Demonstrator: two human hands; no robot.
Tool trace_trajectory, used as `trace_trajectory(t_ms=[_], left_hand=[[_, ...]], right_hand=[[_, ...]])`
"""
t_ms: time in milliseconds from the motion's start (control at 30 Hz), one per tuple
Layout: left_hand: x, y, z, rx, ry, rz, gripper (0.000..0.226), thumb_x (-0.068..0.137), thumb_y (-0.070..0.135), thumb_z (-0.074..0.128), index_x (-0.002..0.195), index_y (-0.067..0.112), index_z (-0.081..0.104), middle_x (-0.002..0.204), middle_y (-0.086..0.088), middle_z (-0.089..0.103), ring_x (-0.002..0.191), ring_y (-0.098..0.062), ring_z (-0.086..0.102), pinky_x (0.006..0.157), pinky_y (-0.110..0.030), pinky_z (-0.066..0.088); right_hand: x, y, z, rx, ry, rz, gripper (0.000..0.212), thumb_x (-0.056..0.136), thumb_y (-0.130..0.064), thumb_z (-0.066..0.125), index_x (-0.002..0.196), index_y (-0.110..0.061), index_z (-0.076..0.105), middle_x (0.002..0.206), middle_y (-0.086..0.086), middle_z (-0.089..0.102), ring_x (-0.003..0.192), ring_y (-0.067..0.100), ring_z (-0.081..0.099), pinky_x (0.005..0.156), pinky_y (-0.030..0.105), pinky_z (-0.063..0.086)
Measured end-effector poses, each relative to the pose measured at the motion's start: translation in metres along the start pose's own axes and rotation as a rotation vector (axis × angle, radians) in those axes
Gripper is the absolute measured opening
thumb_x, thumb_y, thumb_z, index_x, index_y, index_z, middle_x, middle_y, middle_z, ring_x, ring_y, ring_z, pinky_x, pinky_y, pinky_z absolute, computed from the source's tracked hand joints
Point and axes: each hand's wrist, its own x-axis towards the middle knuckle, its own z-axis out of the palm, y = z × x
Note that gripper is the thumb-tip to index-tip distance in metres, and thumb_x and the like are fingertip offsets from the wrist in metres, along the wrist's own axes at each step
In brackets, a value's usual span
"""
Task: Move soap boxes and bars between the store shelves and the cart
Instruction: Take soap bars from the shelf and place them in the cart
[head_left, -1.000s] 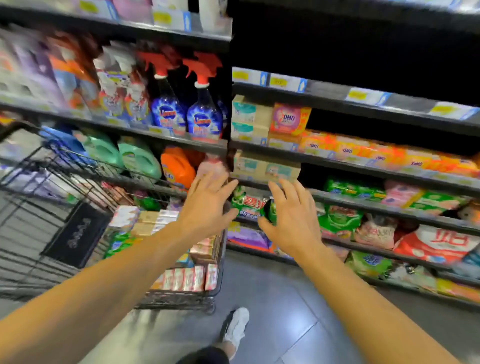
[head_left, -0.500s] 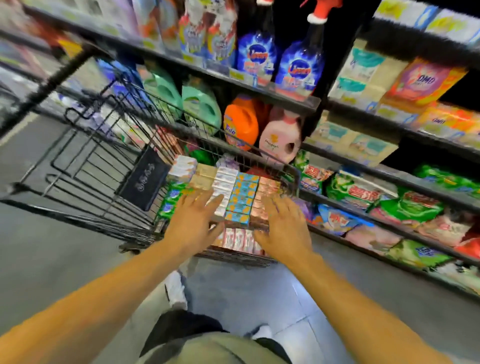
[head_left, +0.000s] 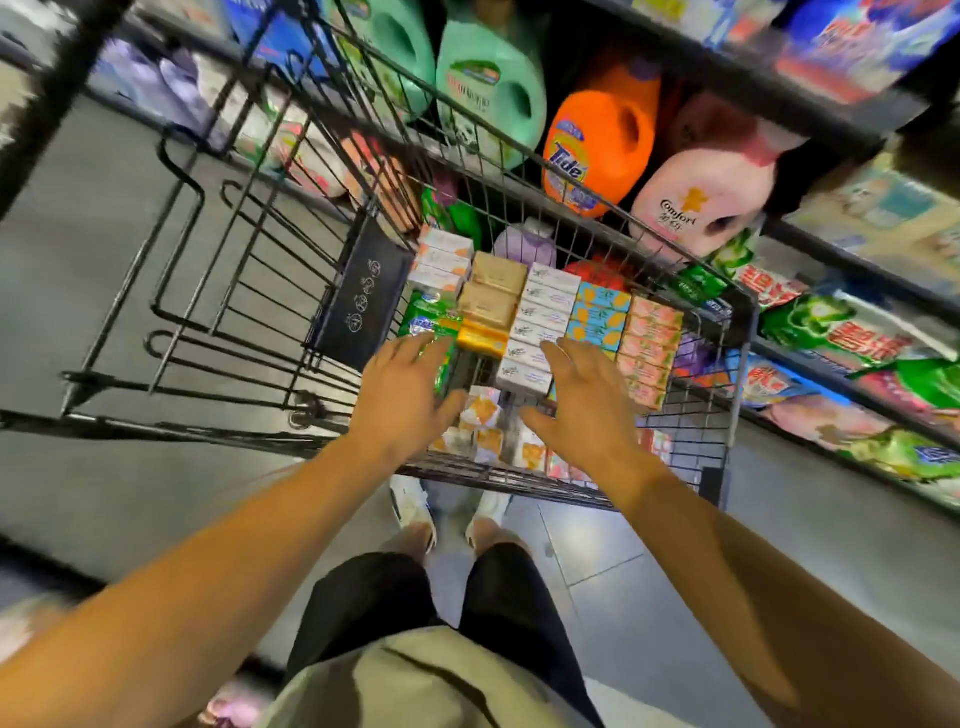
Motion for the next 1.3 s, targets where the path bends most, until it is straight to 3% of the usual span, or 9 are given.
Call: trace_trajectory(t_ms=[133, 367, 633, 767, 867, 1067, 1133, 1200, 1300], left_hand=[[0.034, -0.014, 0.022, -0.133, -0.037, -0.140, 0.067, 0.087, 0.043, 0.062, 0.144, 0.012, 0.046, 0.142, -0.012, 0.049, 0.129, -0.036, 0.042, 0.108, -0.047, 0.038], [0.118, -0.035, 0.089, -0.345, -0.133, -0.348, 0.074, 0.082, 0.049, 0.056, 0.140, 0.004, 0.049, 0.134, -0.023, 0.055, 0.125, -0.040, 0.050, 0.101, -0.047, 0.045], [0.192, -0.044, 0.162, -0.656, -0.046, -0.657, 0.033, 0.090, 0.017, 0.068, 0.120, 0.004, 0.061, 0.107, -0.005, 0.061, 0.097, -0.017, 0.054, 0.073, -0.019, 0.035], [0.212, -0.050, 0.188, -0.749, -0.007, -0.648, 0.037, 0.086, 0.030, 0.068, 0.118, 0.010, 0.063, 0.110, -0.007, 0.069, 0.102, -0.023, 0.064, 0.083, -0.024, 0.048], [0.220, -0.051, 0.200, -0.798, 0.025, -0.649, 0.033, 0.086, 0.023, 0.071, 0.117, 0.013, 0.065, 0.103, 0.002, 0.070, 0.088, -0.006, 0.062, 0.067, -0.004, 0.044], [0.220, -0.042, 0.209, -0.914, 0.142, -0.790, 0.021, 0.087, 0.015, 0.071, 0.101, 0.004, 0.061, 0.091, 0.000, 0.067, 0.076, -0.003, 0.061, 0.060, -0.006, 0.043], [0.223, -0.039, 0.206, -1.006, 0.214, -0.915, 0.025, 0.085, 0.020, 0.074, 0.098, 0.014, 0.053, 0.089, 0.005, 0.063, 0.076, -0.005, 0.060, 0.069, -0.013, 0.052], [0.228, -0.040, 0.202, -1.132, 0.269, -1.011, 0.029, 0.078, 0.026, 0.077, 0.091, 0.019, 0.052, 0.093, -0.003, 0.065, 0.080, -0.018, 0.064, 0.077, -0.035, 0.059], [0.226, -0.036, 0.192, -1.297, 0.265, -1.034, 0.023, 0.085, 0.017, 0.075, 0.095, 0.012, 0.055, 0.098, -0.008, 0.066, 0.084, -0.019, 0.067, 0.067, -0.026, 0.058]], right_hand=[[0.045, 0.010, 0.016, -0.026, -0.078, 0.004, 0.083, 0.092, -0.051, 0.061, 0.157, -0.022, 0.019, 0.163, 0.004, 0.018, 0.152, 0.028, 0.009, 0.123, 0.044, 0.010], [0.130, 0.050, 0.056, -0.068, -0.168, -0.006, 0.084, 0.090, -0.051, 0.062, 0.156, -0.016, 0.024, 0.162, 0.009, 0.021, 0.150, 0.034, 0.012, 0.123, 0.046, 0.011], [0.191, 0.080, 0.102, -0.024, -0.096, -0.033, 0.086, 0.074, -0.052, 0.057, 0.149, -0.012, 0.040, 0.157, 0.015, 0.033, 0.146, 0.042, 0.023, 0.119, 0.053, 0.022], [0.207, 0.088, 0.115, 0.016, -0.091, -0.053, 0.088, 0.073, -0.047, 0.062, 0.151, -0.013, 0.038, 0.160, 0.012, 0.029, 0.148, 0.039, 0.019, 0.120, 0.048, 0.017], [0.210, 0.092, 0.123, 0.048, -0.098, -0.047, 0.086, 0.076, -0.041, 0.073, 0.151, -0.016, 0.037, 0.160, 0.008, 0.026, 0.149, 0.034, 0.016, 0.120, 0.046, 0.014], [0.207, 0.097, 0.130, -0.041, 0.014, -0.123, 0.084, 0.074, -0.045, 0.068, 0.145, -0.007, 0.045, 0.153, 0.016, 0.039, 0.142, 0.042, 0.030, 0.112, 0.055, 0.029], [0.209, 0.097, 0.129, -0.054, -0.003, -0.125, 0.085, 0.077, -0.042, 0.074, 0.148, -0.008, 0.042, 0.155, 0.016, 0.036, 0.144, 0.041, 0.026, 0.114, 0.054, 0.025], [0.209, 0.097, 0.128, -0.039, -0.063, -0.103, 0.086, 0.082, -0.040, 0.075, 0.153, -0.012, 0.034, 0.160, 0.011, 0.026, 0.149, 0.036, 0.014, 0.118, 0.050, 0.016], [0.208, 0.097, 0.127, 0.005, -0.056, -0.103, 0.085, 0.082, -0.039, 0.073, 0.153, -0.014, 0.033, 0.161, 0.008, 0.024, 0.150, 0.033, 0.011, 0.120, 0.047, 0.011]])
